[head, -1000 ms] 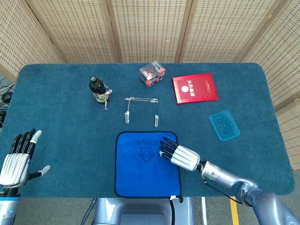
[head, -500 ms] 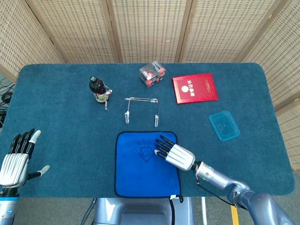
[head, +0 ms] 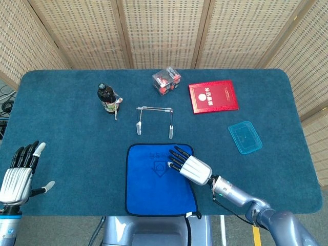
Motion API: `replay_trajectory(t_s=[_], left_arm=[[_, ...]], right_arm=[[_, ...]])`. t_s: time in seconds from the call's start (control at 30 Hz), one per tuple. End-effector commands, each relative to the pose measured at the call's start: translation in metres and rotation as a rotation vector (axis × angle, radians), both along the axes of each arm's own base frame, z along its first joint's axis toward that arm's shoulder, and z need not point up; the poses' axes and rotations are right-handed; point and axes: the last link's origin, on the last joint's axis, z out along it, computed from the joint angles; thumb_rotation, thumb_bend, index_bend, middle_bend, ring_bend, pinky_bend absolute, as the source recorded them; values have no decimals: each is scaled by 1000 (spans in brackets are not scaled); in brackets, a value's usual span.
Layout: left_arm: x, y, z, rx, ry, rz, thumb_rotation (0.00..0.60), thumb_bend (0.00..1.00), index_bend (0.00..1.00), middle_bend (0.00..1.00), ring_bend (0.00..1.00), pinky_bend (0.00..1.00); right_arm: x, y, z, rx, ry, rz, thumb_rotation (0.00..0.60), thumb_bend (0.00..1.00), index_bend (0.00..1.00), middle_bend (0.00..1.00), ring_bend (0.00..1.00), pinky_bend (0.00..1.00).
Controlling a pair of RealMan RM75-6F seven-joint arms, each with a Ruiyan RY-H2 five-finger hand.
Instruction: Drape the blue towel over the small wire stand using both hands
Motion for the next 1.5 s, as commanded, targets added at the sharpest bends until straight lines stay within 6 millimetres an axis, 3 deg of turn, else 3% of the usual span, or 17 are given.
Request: replay_trajectory(t_s=[0.03,0.17,0.4,0.6,1.0,1.37,1.5], left_arm=[[0,0,0,-1,0,0,600,0,0,0,0,0],[1,0,-1,-3,1,-1,600,0,0,0,0,0],[2,1,-3,-9,3,-1,600,0,0,0,0,0],[1,1,-4,-12,7,1,600,0,0,0,0,0],[1,6,-7,-45,28,-22,600,0,0,0,0,0],[10,26,-19,-143,61,-146,600,0,0,0,0,0],[21,46,-35,-229,74,-290,600,0,127,0,0,0]], right_arm=[[0,0,0,3,-2,1,600,260,234,214,61,81],[1,1,-1,8,-8,2,600,260,234,215,62,81],[3,2,-1,25,-27,6,600,358,252,226,69,86],[1,2,-1,30,-28,5,600,363,261,228,70,87],[1,4,-6,57,-45,-7,600,414,466,234,74,101],[1,5,-6,93,-69,-12,600,445,582,241,81,113],[1,2,-5,91,-69,-17,600,445,605,241,81,112]])
